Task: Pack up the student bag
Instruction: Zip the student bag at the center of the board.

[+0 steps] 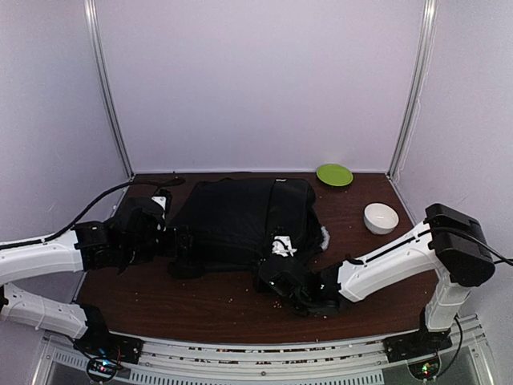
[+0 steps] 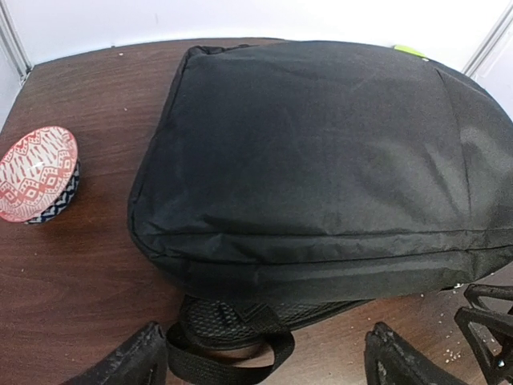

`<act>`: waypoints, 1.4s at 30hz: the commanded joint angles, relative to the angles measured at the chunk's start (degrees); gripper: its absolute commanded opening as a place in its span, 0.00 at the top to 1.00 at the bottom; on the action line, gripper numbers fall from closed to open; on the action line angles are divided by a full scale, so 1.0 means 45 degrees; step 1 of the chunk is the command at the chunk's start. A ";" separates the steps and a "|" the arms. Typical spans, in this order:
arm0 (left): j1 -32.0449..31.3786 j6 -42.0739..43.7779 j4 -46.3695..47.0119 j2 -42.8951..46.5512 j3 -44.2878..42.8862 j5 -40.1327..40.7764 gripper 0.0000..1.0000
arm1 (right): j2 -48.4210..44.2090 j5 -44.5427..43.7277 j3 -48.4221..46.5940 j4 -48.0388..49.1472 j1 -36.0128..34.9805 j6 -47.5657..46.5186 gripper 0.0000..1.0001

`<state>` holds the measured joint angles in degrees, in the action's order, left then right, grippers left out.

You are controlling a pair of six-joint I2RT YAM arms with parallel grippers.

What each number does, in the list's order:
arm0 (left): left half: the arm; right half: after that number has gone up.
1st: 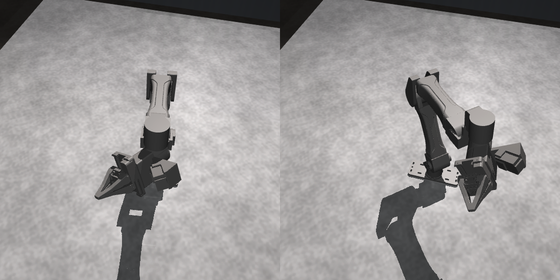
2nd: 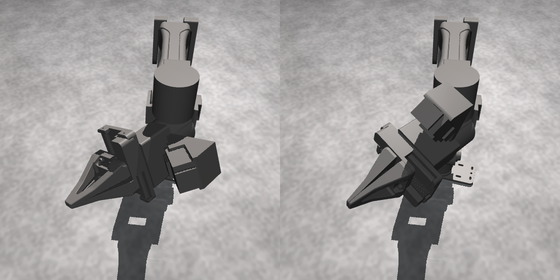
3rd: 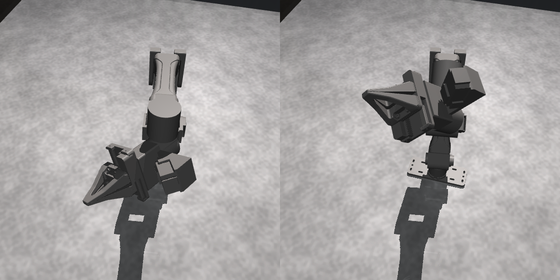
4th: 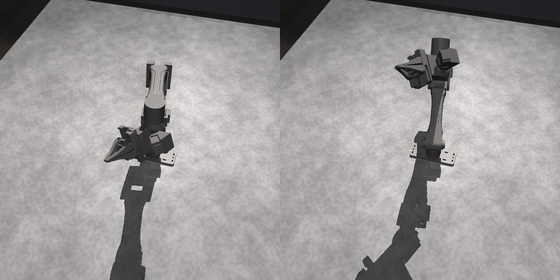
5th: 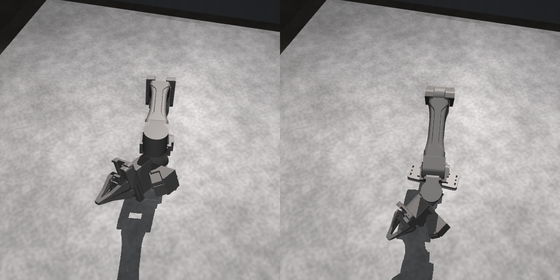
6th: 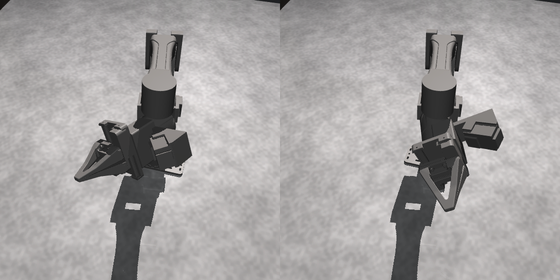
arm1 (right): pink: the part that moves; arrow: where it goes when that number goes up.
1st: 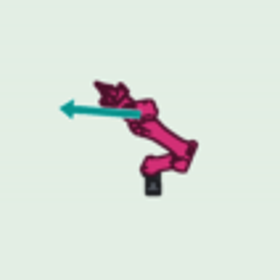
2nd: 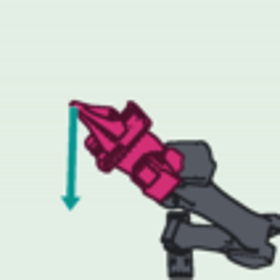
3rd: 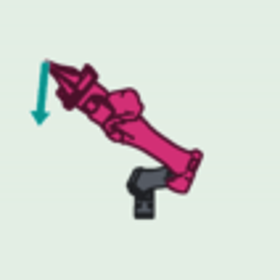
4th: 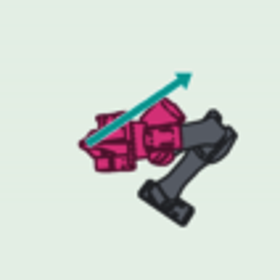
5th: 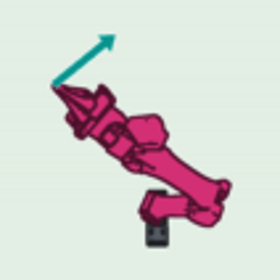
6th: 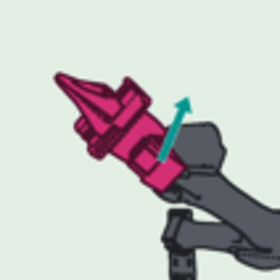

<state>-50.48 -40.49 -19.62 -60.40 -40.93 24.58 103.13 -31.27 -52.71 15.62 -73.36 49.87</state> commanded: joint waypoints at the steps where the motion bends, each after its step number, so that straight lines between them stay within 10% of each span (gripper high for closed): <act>1: 0.0172 -0.0127 0.0560 0.0452 0.0421 0.0319 0.13 | 0.0566 -0.0956 -0.0740 -0.1467 0.0221 0.0727 0.57; 28: 0.0221 -0.0269 0.1015 0.0033 0.0732 -0.0091 0.13 | 0.1443 -0.0117 -0.1694 -0.2007 0.0797 0.1068 0.67; 42: 0.0221 -0.0285 0.1086 0.0086 0.0845 -0.0184 0.13 | 0.1534 -0.0025 -0.1867 -0.2473 0.1048 0.1348 0.90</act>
<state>-49.87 -41.21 -17.52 -60.16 -37.87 24.23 110.15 -30.74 -60.73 5.72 -69.23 55.92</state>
